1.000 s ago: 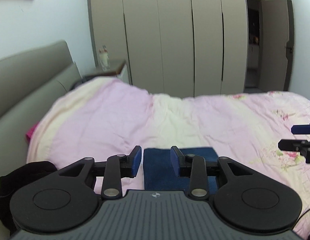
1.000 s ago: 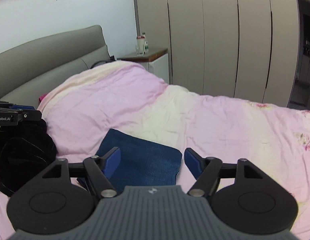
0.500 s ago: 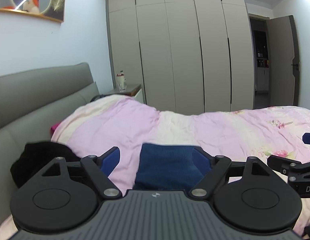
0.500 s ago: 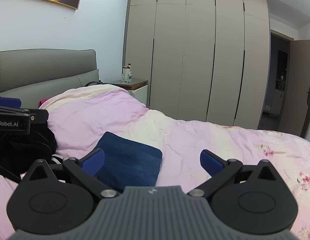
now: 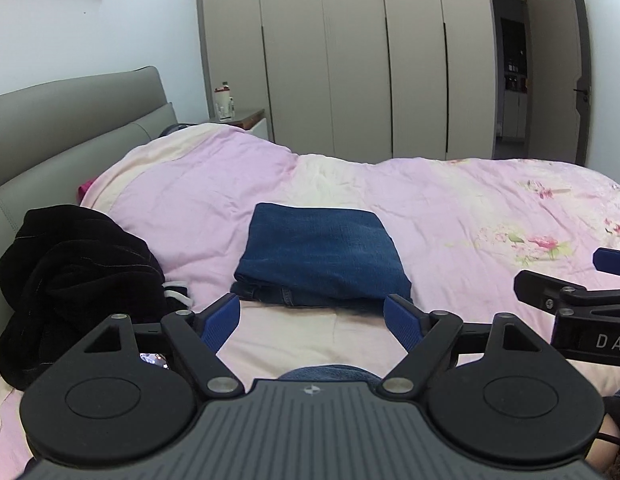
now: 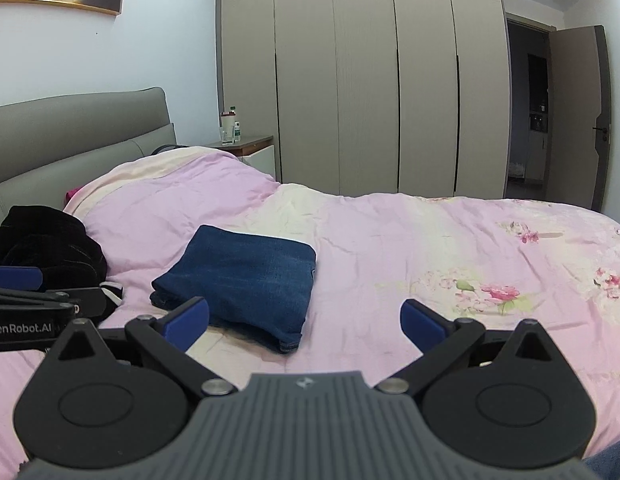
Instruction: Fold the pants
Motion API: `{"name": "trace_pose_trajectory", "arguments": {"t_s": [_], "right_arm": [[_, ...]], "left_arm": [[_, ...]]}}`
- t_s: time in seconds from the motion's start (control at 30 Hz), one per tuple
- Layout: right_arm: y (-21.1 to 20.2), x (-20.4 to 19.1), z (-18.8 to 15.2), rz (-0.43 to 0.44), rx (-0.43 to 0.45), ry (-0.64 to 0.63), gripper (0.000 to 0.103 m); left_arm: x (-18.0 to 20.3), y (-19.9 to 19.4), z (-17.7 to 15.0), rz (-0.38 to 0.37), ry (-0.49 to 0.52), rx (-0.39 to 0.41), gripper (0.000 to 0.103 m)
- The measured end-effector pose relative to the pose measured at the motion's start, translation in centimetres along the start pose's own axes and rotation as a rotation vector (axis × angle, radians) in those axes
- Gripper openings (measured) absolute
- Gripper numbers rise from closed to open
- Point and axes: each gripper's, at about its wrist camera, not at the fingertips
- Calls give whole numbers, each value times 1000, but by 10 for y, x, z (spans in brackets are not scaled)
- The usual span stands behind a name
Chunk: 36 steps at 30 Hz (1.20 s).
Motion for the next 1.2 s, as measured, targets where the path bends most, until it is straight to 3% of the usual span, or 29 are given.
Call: {"name": "trace_pose_trajectory", "arguments": {"t_s": [1.2], "right_arm": [[-6, 4, -3, 34, 5, 19, 98]], "left_arm": [[-2, -5, 2, -8, 13, 15, 96]]}}
Point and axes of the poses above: each gripper's, at about its wrist camera, not at the fingertips, and y roughly the way its jaws point, x to its right, z to its top, and after that the axes turned 8 degrees about z, right-handed
